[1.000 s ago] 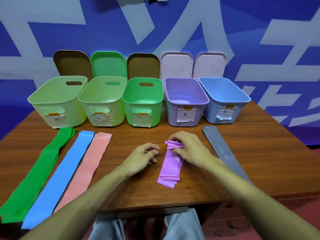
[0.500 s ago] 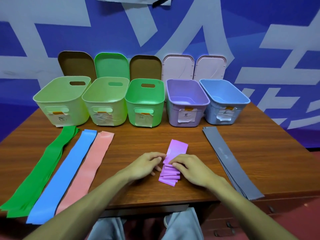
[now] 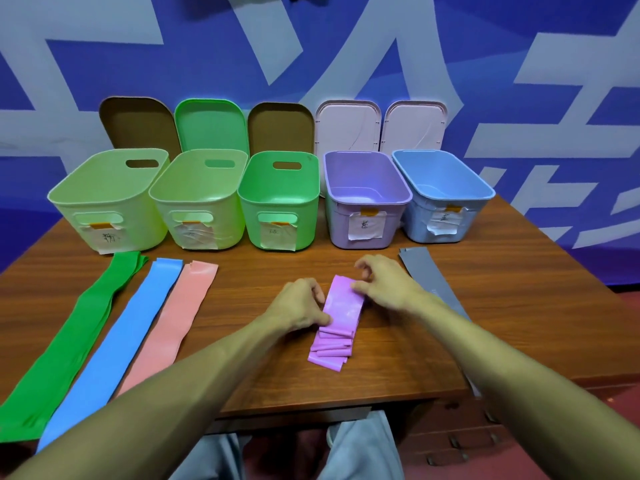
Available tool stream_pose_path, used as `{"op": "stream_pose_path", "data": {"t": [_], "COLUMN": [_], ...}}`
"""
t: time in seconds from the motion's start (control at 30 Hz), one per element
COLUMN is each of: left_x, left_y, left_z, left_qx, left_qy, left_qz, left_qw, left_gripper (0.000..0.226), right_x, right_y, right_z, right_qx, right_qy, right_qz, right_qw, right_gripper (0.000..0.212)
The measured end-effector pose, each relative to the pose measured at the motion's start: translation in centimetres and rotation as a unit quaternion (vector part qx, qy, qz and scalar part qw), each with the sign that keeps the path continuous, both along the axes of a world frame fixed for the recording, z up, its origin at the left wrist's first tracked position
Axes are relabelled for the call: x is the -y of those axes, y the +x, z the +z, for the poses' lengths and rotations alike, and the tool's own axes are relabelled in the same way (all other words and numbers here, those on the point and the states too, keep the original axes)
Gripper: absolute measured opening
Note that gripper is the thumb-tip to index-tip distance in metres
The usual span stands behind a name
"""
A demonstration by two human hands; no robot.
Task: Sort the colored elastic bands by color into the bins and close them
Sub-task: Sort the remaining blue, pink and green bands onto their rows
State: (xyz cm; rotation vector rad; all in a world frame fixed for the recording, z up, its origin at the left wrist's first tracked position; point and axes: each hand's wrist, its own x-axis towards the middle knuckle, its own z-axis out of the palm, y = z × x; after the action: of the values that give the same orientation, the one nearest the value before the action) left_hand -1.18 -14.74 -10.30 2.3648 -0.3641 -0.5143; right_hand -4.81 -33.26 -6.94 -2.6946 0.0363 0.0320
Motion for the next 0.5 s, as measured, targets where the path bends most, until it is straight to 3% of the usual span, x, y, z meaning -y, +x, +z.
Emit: {"op": "stream_pose_path", "data": {"t": [0.1, 0.17, 0.37, 0.5], "left_x": [0.2, -0.1, -0.6, -0.5], "left_y": [0.5, 0.5, -0.2, -0.9], "left_z": [-0.3, -0.5, 0.2, 2.2], "left_qx": [-0.017, -0.016, -0.002, -0.062], "left_qy": [0.018, 0.047, 0.068, -0.086], "left_qz": [0.012, 0.009, -0.036, -0.094], "left_qw": [1.000, 0.999, 0.997, 0.990], "left_gripper": [0.046, 0.049, 0.055, 0.059], "right_x": [-0.6, -0.8, -0.5, -0.8], "right_y": [1.4, 1.6, 0.8, -0.1], "right_z": [-0.8, -1.3, 0.0, 2.0], "right_qx": [-0.104, -0.132, -0.104, -0.044], "right_qy": [-0.054, -0.021, 0.064, 0.199], "right_qz": [0.004, -0.021, -0.040, -0.005], "right_qw": [0.993, 0.991, 0.992, 0.979], "right_gripper": [0.046, 0.043, 0.044, 0.046]}}
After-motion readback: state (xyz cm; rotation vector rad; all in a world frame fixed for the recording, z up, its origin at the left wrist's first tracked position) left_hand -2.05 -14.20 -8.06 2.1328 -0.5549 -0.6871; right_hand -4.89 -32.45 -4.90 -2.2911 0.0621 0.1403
